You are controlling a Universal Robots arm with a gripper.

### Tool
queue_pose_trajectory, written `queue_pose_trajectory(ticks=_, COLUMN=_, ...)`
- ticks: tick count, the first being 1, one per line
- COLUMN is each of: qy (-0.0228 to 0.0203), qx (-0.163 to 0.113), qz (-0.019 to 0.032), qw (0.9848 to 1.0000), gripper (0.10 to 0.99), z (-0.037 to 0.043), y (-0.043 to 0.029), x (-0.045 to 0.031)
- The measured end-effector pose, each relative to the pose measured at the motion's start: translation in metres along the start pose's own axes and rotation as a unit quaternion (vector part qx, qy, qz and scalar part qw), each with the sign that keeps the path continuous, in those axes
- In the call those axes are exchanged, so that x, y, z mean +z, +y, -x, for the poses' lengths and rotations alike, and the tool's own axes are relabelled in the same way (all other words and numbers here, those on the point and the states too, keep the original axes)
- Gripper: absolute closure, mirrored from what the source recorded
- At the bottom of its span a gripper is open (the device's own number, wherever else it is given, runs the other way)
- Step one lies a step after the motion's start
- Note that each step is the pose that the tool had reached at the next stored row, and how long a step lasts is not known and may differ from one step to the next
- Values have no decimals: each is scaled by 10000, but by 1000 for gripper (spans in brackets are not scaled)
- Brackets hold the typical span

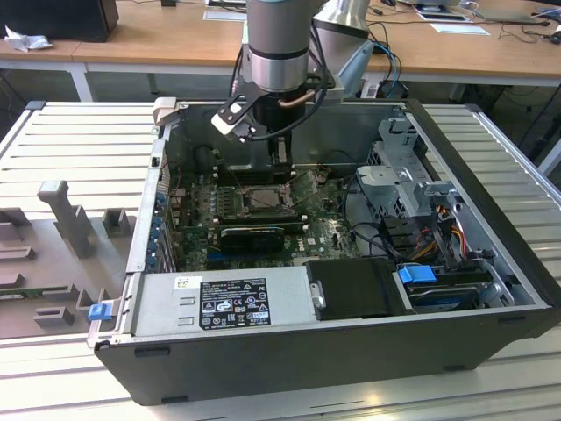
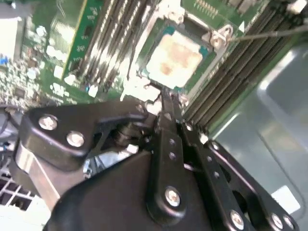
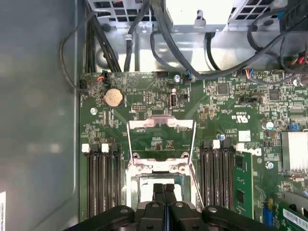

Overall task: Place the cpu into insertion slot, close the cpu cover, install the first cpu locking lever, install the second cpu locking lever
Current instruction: 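Close the cpu cover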

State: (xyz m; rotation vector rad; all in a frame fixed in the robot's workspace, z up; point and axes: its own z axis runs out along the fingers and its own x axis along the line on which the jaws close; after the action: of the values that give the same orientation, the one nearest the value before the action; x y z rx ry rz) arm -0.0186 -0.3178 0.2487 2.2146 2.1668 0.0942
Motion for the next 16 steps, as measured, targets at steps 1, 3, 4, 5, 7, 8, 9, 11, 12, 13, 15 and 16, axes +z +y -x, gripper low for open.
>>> queue_pose_trajectory(ticks=1, qy=-1, qx=0, qz=-2, qw=10000, gripper=980, z=-1, y=74, x=5)
queue_pose_trajectory(ticks=3, qy=-2, qx=0, qz=-3, qw=10000, gripper=980, z=-3, y=135, x=-44)
queue_pose_trajectory(ticks=4, qy=-1, qx=0, qz=-3, qw=10000, gripper=980, z=-3, y=140, x=-59)
queue_pose_trajectory(ticks=5, qy=-2, qx=0, qz=-3, qw=10000, gripper=980, z=-3, y=149, x=-66)
queue_pose_trajectory(ticks=7, qy=0, qx=0, qz=-5, qw=10000, gripper=980, z=-5, y=218, x=-60)
queue_pose_trajectory(ticks=8, qy=-1, qx=1, qz=-9, qw=10000, gripper=980, z=-6, y=260, x=-58)
queue_pose_trajectory(ticks=9, qy=-3, qx=0, qz=-14, qw=10000, gripper=980, z=-7, y=306, x=-55)
queue_pose_trajectory(ticks=11, qy=-2, qx=0, qz=-23, qw=10000, gripper=980, z=-9, y=397, x=-47)
queue_pose_trajectory(ticks=12, qy=-1, qx=1, qz=-27, qw=10000, gripper=980, z=-10, y=430, x=-45)
queue_pose_trajectory(ticks=13, qy=-1, qx=1, qz=-30, qw=10000, gripper=980, z=-10, y=452, x=-43)
queue_pose_trajectory(ticks=15, qy=-1, qx=0, qz=-33, qw=10000, gripper=980, z=-11, y=502, x=-41)
queue_pose_trajectory(ticks=16, qy=-1, qx=1, qz=-34, qw=10000, gripper=980, z=-12, y=529, x=-39)
